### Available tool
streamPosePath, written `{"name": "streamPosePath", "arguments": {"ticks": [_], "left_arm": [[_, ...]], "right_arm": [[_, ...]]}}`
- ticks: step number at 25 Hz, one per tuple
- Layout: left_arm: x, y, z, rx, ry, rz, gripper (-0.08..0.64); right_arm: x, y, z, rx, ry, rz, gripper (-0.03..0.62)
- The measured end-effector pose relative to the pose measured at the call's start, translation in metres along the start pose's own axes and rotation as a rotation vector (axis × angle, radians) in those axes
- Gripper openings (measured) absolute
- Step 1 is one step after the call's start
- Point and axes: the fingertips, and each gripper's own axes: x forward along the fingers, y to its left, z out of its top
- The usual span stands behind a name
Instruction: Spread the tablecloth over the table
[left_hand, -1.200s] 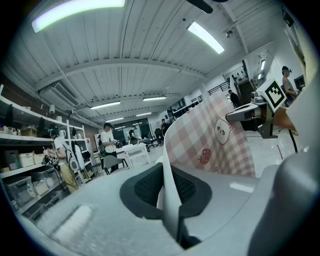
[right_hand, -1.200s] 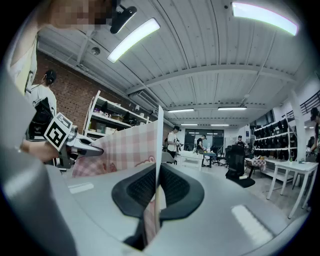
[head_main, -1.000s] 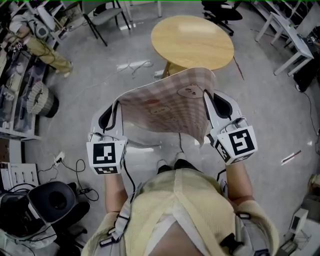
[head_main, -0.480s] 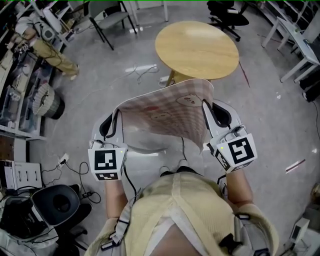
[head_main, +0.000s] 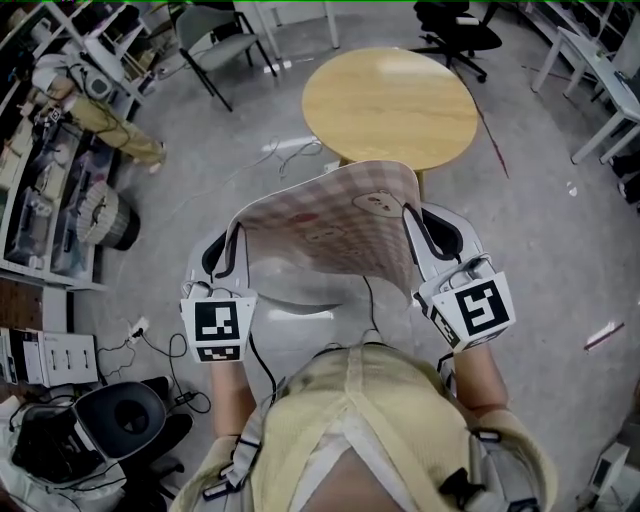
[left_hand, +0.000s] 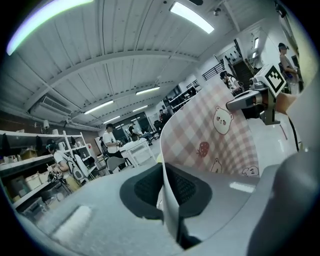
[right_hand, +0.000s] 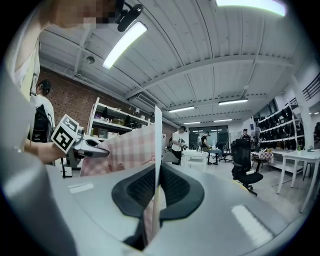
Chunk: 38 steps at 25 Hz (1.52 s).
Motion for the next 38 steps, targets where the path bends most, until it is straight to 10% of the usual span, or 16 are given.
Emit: {"name": "streamPosePath", "arguments": {"ticks": [15,38], "left_arm": [[0.105,0.004,0.065,0.103,-0.076,-0.045,0.008],[0.304,0.063,0.110,0.226,-0.242,-0.318,0.008]], "right_arm": [[0.037,-0.088,0.021,-0.092,-0.013,-0.073,0.009],[0.167,-0.180,0.033,-0.161,0.049,-0.350,0.009]]}}
